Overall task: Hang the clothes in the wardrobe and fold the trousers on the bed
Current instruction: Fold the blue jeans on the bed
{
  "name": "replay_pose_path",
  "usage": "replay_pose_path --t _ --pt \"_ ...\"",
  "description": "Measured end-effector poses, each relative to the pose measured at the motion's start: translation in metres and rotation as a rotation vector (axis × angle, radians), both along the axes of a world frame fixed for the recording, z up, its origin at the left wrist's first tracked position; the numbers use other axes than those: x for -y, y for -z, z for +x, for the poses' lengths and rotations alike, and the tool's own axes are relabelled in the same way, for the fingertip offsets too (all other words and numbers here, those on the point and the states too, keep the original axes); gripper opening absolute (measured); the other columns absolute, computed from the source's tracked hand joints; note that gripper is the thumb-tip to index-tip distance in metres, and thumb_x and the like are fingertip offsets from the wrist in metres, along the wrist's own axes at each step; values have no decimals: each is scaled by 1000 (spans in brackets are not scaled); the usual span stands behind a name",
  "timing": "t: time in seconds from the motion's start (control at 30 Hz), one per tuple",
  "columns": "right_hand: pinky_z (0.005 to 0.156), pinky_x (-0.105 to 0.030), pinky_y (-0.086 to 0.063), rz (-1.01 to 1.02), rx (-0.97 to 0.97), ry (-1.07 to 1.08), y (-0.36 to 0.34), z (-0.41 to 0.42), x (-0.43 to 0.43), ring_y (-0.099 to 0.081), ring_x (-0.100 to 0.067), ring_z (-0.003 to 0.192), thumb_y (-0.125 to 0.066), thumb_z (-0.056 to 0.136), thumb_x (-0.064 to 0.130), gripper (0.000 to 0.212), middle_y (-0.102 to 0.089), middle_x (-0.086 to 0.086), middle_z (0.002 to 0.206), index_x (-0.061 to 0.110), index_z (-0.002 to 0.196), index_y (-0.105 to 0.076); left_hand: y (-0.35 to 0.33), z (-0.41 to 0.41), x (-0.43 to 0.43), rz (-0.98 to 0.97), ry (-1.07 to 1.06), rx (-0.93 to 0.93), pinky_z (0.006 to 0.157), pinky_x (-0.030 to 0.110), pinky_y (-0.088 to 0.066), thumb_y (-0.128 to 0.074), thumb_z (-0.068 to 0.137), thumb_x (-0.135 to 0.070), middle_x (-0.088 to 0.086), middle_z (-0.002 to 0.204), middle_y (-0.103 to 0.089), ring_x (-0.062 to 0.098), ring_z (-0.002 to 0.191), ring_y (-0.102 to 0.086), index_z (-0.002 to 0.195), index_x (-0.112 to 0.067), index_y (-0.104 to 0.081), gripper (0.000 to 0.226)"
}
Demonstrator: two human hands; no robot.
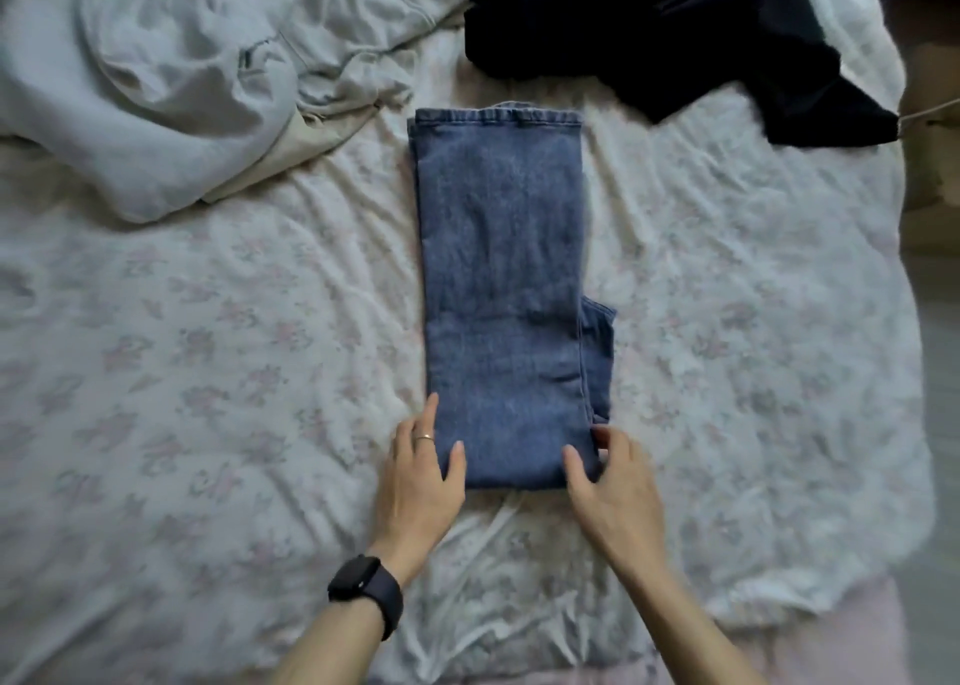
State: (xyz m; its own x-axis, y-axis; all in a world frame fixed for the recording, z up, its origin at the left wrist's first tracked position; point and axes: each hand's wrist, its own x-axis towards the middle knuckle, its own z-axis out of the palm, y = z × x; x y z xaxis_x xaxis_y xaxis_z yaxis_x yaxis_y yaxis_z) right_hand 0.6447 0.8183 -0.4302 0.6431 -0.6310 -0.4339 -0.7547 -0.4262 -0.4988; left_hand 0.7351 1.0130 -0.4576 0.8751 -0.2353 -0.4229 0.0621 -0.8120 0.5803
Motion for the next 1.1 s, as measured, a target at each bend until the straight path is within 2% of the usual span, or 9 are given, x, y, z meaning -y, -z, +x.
replay_pose_path --t 0.1,0.17,0.3,0.43,0.57,0.73,0.87,0.97,1.1 --pt "79 -29 -40 189 -22 235 -1 -5 3 -63 -20 101 -72 87 38 34 -65 5 104 19 112 -61 -9 -24 5 -201 -456 -303 71 9 -47 -65 95 -36 -10 117 -65 4 99 -63 117 -34 -57 23" --pt "79 -29 -40 213 -45 284 -1 -10 6 -64 -20 97 -72 89 42 30 -67 4 99 20 106 -62 -7 -31 1 -246 -524 -352 62 6 -45 -68 94 -38 -13 104 -67 2 94 -64 99 -36 -57 12" --pt "75 -29 -37 232 -29 260 0 -22 3 -61 -20 88 -63 96 41 20 -66 3 90 24 90 -57 0 -35 -13 -178 -422 -367 67 25 -48 -63 93 -52 -3 93 -68 13 87 -64 90 -25 -61 27" --pt "76 -33 -38 274 17 341 1 -25 -3 -60 -22 84 -55 100 38 24 -62 6 82 19 85 -54 0 -30 -16 -322 -614 -529 88 41 -56 -71 81 -55 6 100 -74 24 97 -69 95 -14 -69 44" --pt "75 -39 -50 467 136 320 4 -39 -8 -60 -19 78 -63 97 36 21 -64 -3 88 17 92 -57 3 -30 -31 -501 -710 -640 83 40 -58 -72 88 -40 7 104 -77 27 98 -72 103 -10 -72 33" --pt "71 -38 -55 411 110 216 3 -54 -9 -69 -21 77 -58 100 41 31 -69 2 76 19 81 -64 -10 -36 -29 -210 -608 -368 64 35 -46 -64 66 -62 -3 69 -65 16 67 -58 69 -15 -57 48" --pt "67 -38 -45 328 37 341 1 -61 -26 -62 -23 71 -52 100 42 38 -65 -3 71 15 74 -56 -20 -52 -22 -115 -653 -294 52 31 -37 -64 68 -51 -14 48 -49 16 57 -47 59 -19 -42 40" --pt "65 -35 -42 362 -39 402 4 -75 -42 -58 -21 70 -52 99 41 38 -62 -1 69 13 73 -55 -18 -75 -28 -66 -710 -344 57 33 -41 -71 82 -42 -2 61 -55 20 62 -50 66 -16 -44 41" --pt "68 -31 -41 252 -18 310 0 -80 -40 -61 -23 83 -59 98 38 26 -63 1 83 15 85 -58 -26 -82 -22 35 -569 -328 60 32 -42 -64 88 -56 -1 82 -61 17 71 -56 86 -20 -46 41"
